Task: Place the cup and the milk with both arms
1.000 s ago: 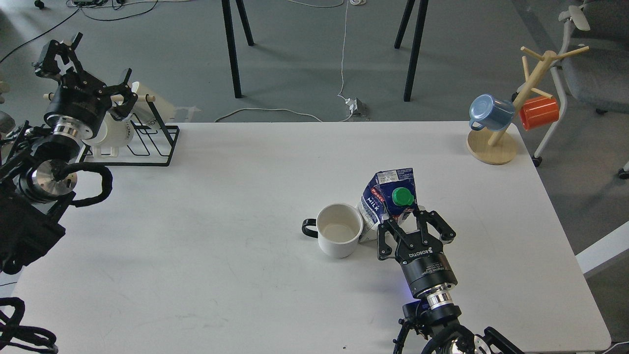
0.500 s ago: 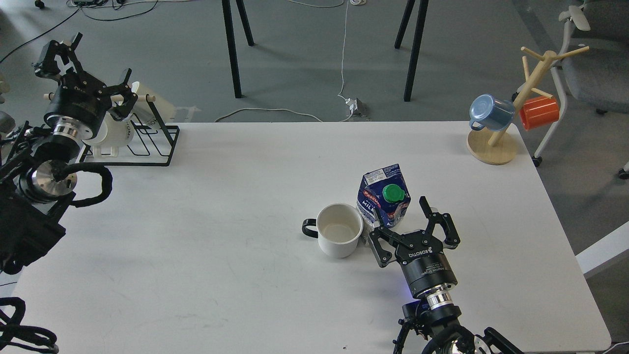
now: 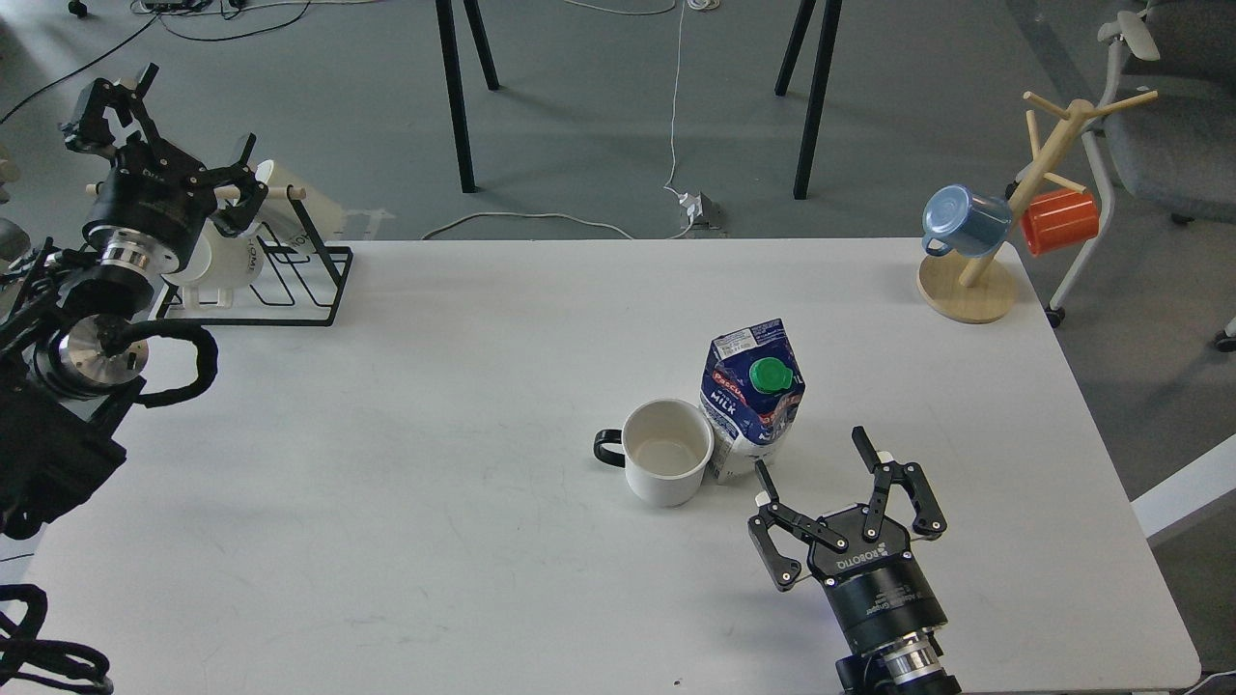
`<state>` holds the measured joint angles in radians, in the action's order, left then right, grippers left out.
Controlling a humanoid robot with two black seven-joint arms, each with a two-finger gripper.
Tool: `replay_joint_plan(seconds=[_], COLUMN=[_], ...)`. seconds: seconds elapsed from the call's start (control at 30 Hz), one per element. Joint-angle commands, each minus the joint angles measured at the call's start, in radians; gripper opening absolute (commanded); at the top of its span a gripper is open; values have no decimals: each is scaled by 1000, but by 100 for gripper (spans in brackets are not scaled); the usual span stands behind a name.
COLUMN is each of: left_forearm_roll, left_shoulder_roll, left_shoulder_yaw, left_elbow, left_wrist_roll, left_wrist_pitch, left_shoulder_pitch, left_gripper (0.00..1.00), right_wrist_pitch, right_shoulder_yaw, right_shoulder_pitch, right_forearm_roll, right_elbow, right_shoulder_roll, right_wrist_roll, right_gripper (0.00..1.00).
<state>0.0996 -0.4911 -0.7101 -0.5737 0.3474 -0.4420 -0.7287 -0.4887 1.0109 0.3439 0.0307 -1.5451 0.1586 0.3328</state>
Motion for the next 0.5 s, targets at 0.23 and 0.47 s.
replay_joint_plan(seconds=[0.23,0.47], left_forearm_roll=[-1,5], left_shoulder_roll=[2,19], left_shoulder_yaw=[3,-9], left_elbow=[5,26], left_wrist_roll=[1,-4], left_wrist_pitch=[14,-1], left_shoulder_pitch=[6,3], left_gripper=[99,99], right_wrist_pitch=[0,0], right_shoulder_yaw=[400,422], right_shoulder_pitch=[-144,-440], right_forearm_roll=[5,2], right_elbow=[-98,101], right_shoulder_roll=[184,196], right_wrist_roll=[-3,-32], right_gripper=[99,99])
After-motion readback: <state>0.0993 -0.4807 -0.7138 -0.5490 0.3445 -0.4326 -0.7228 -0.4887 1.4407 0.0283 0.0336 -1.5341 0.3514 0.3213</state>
